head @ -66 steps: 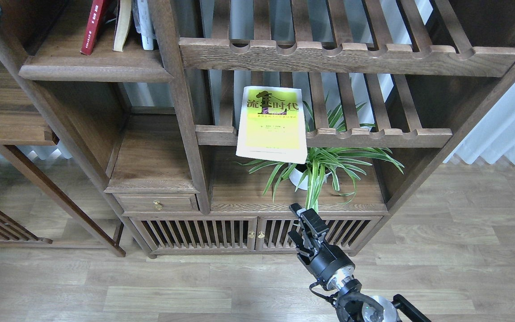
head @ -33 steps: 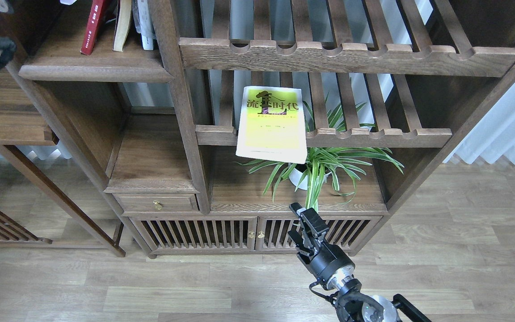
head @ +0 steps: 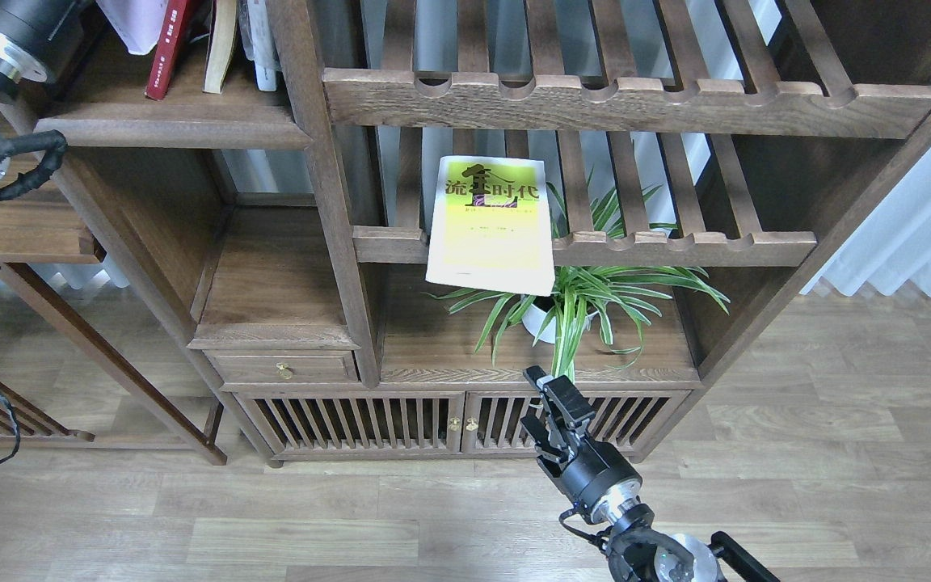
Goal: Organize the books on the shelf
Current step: 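Open the left gripper and withdraw it from the upper shelf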
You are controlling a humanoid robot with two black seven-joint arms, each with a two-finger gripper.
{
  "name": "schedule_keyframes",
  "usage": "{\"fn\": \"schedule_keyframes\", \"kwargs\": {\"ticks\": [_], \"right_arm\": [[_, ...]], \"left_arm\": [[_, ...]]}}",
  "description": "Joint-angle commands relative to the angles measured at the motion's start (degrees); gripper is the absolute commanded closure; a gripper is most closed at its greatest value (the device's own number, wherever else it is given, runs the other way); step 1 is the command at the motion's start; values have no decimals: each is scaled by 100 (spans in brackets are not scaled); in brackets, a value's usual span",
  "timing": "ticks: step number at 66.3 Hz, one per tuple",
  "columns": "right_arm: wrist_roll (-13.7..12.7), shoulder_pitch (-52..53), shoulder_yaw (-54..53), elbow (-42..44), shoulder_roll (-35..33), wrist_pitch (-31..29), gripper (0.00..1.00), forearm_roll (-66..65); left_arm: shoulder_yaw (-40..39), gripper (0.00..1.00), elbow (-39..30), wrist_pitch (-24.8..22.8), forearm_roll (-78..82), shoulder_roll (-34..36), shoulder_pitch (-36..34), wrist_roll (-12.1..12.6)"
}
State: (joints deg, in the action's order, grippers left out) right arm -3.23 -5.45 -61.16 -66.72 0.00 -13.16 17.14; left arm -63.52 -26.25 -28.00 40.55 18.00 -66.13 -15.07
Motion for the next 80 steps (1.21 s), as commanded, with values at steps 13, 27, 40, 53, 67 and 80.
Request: {"fn": "schedule_keyframes", "kwargs": {"ticks": [13, 27, 40, 53, 67, 80], "right_arm": [[-2, 0, -1, 1, 0, -29, 1, 0], [-2, 0, -10, -8, 0, -29, 1, 0], [-2, 0, -19, -43, 0, -38, 1, 0], [-2, 0, -89, -87, 0, -64, 1, 0], [-2, 0, -98, -87, 0, -73, 1, 0], [-2, 0, -98, -96, 0, -73, 1, 0]], "left_arm": [[191, 95, 208, 0, -73, -60, -101, -14], [244, 94, 270, 0, -293, -183, -101, -23], [305, 93, 314, 0, -328, -253, -110, -31], [402, 93, 314, 0, -328, -218, -128, -23], [595, 93, 314, 0, -319, -130, -128, 48], [798, 95, 322, 0, -302, -25, -198, 65]]}}
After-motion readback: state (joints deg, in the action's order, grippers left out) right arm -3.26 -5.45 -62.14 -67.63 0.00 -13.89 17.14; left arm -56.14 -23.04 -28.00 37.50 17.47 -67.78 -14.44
